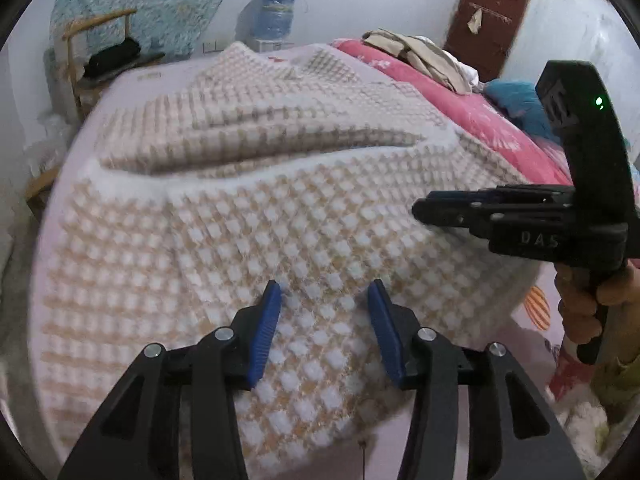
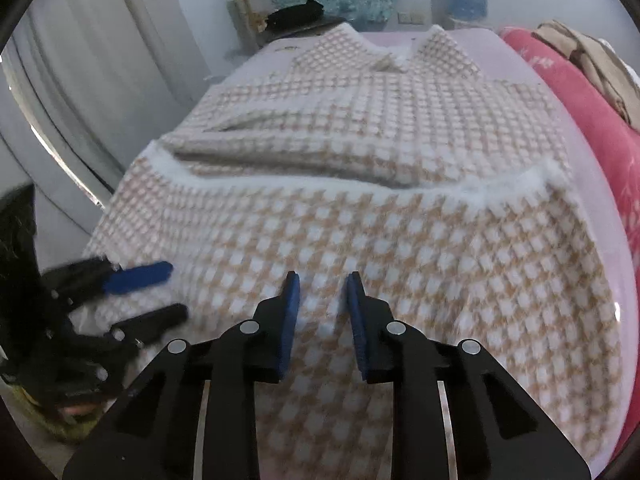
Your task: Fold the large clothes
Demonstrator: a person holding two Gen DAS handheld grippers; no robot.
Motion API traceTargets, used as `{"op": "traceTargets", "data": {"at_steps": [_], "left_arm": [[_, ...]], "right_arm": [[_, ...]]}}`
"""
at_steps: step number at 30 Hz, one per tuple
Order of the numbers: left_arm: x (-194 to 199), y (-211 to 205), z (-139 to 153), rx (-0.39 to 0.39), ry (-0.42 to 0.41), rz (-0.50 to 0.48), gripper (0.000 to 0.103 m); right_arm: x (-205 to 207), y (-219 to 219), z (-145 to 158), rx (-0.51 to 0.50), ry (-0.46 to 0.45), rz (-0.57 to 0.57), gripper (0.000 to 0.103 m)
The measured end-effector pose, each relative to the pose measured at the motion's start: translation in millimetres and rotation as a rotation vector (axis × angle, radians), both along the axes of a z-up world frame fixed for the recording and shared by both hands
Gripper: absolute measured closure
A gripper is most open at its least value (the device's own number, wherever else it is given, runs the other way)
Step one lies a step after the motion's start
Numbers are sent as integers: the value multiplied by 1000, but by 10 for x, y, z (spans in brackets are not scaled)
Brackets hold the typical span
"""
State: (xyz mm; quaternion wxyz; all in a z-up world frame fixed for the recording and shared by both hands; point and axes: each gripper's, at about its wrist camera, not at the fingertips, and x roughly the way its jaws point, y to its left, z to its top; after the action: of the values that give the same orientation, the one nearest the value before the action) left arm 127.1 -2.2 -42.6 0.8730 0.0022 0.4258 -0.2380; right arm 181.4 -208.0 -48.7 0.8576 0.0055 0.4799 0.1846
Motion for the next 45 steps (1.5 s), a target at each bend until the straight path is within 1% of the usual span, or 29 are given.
{"op": "traceTargets", "data": {"at_steps": [2, 4, 6, 7, 9, 10, 11, 13, 14, 16, 17, 19, 22, 23, 25, 26, 29, 31, 32, 34, 35, 36, 38, 39, 40, 42, 43, 45], "left_arm": [[50, 39, 16, -34, 22, 10, 57], [41, 48, 31, -28, 15, 16, 57], [28, 47, 31, -25, 4, 23, 57], [28, 45, 32, -28, 4, 28, 57], [21, 42, 27, -34, 5, 34, 57], [37, 32, 18, -39, 7, 38, 57], [25, 53, 21, -45, 9, 41, 57], [18, 69, 26, -42, 9, 39, 57], [24, 65, 26, -41, 8, 41, 57], [-6, 98, 28, -43, 9, 45, 57], [-15, 100, 29, -43, 9, 46, 57], [-19, 101, 25, -44, 13, 50, 57], [-1, 88, 35, -42, 12, 48, 57], [-1, 86, 35, -42, 13, 49, 57], [-2, 85, 34, -43, 14, 49, 57], [-6, 76, 33, -39, 12, 48, 57], [-12, 81, 50, -28, 13, 53, 57], [-37, 98, 100, -34, 10, 67, 58], [-79, 127, 151, -52, -2, 63, 59], [-284, 186, 329, -146, -64, -10, 59], [-341, 182, 364, -161, -78, -36, 59], [-430, 130, 387, -166, -84, -87, 59], [-477, 26, 312, -126, -64, -111, 59], [-471, -52, 189, -81, -27, -111, 59], [-459, -119, 48, -19, -1, -96, 59], [-519, -154, 40, 14, -42, -88, 59], [-519, -160, 69, 27, -36, -83, 59], [-568, -83, 149, 19, -48, -52, 59]], "right_arm": [[61, -5, 44, 7, 29, -20, 84], [107, 2, 156, -9, -1, -25, 87], [156, -11, 224, -16, -29, -46, 87], [212, -32, 197, -17, -20, -68, 87], [343, -74, 0, -45, 23, -111, 89], [373, -98, -88, -28, 37, -118, 89], [383, -147, -91, 9, 39, -124, 89], [362, -191, -14, 17, 56, -133, 88], [316, -203, 34, 34, 53, -127, 85], [93, -183, 234, 58, 1, -71, 85], [-56, -143, 339, 46, -40, -30, 85], [-303, -76, 411, 29, -70, 35, 85], [-528, 4, 351, 2, -56, 87, 85], [-579, 16, 274, -14, -38, 93, 85], [-595, 4, 20, -56, 17, 57, 85], [-605, -5, -50, -52, 8, 44, 85], [-613, -36, 54, -44, 17, 27, 85], [-698, -48, 165, -41, -7, 48, 85], [-781, -51, 250, -41, -33, 70, 85], [-864, -60, 303, -35, -55, 101, 85], [-903, -53, 292, -41, -62, 111, 85], [-905, -52, 232, -51, -49, 108, 85], [-844, -47, 12, -86, 4, 83, 85], [-844, -65, -81, -70, -3, 72, 85], [-840, -82, -87, -52, -6, 67, 85], [-840, -139, -12, -38, 22, 53, 85], [-862, -174, 55, -39, 20, 43, 85], [-928, -227, 179, -74, -28, 23, 85]]}}
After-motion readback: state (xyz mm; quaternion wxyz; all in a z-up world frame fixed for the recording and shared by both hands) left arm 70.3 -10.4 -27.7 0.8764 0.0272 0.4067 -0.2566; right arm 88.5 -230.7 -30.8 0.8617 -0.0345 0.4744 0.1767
